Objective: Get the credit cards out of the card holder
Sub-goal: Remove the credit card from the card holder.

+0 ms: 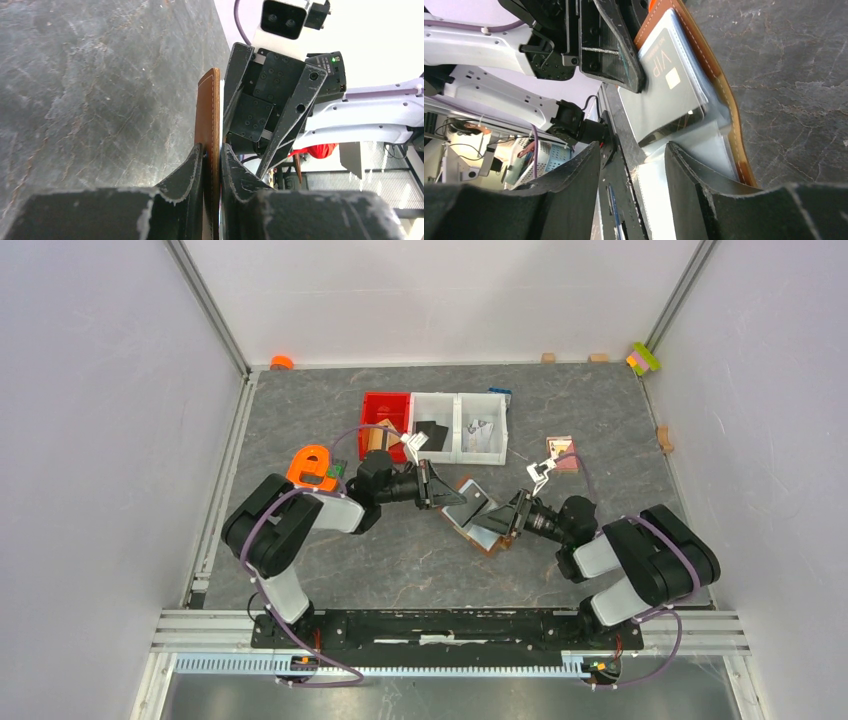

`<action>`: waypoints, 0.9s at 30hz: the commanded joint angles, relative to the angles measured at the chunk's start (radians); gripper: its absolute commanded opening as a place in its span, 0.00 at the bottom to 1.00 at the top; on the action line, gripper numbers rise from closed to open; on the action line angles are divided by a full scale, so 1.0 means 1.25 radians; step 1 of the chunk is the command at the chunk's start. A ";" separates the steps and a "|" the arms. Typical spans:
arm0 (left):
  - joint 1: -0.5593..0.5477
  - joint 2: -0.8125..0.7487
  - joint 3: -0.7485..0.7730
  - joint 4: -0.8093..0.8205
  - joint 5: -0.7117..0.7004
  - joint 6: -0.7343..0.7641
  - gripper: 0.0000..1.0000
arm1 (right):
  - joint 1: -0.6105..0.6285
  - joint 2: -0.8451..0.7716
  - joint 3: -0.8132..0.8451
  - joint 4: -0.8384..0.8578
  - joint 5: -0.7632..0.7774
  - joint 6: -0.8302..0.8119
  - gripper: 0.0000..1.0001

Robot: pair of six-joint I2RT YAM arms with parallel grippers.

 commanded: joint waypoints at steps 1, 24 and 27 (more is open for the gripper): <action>-0.029 -0.004 0.048 -0.006 0.054 0.009 0.02 | -0.014 0.028 -0.017 0.194 -0.007 0.079 0.55; -0.046 0.011 0.082 -0.140 0.082 0.071 0.17 | -0.052 0.032 -0.043 0.319 -0.014 0.149 0.47; -0.046 0.009 0.081 -0.142 0.083 0.073 0.21 | -0.056 0.032 -0.044 0.320 -0.013 0.151 0.47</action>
